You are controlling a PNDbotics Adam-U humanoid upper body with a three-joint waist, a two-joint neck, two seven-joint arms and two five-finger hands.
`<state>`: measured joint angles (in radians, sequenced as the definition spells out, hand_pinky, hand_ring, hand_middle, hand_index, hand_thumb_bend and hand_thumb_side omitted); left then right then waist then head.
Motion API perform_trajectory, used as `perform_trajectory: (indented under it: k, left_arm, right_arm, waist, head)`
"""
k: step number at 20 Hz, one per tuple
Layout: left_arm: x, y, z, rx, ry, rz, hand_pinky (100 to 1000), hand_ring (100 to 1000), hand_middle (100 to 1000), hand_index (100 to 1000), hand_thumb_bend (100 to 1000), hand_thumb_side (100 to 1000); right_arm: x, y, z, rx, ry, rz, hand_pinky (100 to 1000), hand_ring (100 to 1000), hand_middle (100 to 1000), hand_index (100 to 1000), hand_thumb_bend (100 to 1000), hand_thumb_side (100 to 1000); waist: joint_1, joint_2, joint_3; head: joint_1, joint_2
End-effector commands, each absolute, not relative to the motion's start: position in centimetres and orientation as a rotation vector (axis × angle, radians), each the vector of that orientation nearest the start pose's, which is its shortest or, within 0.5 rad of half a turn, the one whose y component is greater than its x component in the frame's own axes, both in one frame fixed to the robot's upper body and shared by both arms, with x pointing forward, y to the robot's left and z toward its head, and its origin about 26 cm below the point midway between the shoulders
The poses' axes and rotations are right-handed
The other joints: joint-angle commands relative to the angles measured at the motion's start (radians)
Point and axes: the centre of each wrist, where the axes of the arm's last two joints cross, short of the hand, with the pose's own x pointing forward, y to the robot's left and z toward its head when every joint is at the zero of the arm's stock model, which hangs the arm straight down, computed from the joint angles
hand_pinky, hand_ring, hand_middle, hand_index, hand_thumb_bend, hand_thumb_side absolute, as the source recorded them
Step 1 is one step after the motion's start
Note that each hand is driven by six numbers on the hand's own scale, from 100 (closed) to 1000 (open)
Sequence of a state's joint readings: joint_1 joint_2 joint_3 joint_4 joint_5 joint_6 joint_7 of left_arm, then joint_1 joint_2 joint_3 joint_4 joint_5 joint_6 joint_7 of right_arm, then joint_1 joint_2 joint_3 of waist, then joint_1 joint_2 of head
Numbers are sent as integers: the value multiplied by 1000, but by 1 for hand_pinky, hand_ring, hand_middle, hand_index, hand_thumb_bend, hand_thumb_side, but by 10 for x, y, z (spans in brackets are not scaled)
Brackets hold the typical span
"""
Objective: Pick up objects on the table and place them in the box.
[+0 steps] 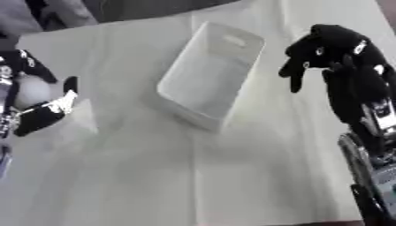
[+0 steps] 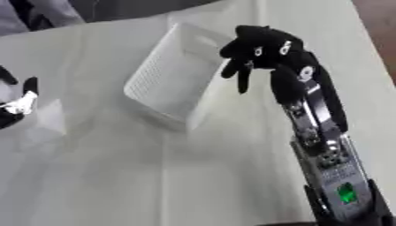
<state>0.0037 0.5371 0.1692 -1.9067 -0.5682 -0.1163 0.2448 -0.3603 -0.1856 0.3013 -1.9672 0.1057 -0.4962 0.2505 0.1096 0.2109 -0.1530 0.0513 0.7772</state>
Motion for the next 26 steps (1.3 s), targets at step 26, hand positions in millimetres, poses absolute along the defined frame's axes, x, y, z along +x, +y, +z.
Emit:
perform_trajectory:
  k: [26]
  left_arm:
    - [331,342,235,743,-2381,-446,100,100,100,176,100,124]
  right_arm:
    - [296,-151,179,-460,3201,-1142,277,528,656,883,100,1000]
  waist:
    - [-9,-50,-63]
  head:
    - [-2,-7]
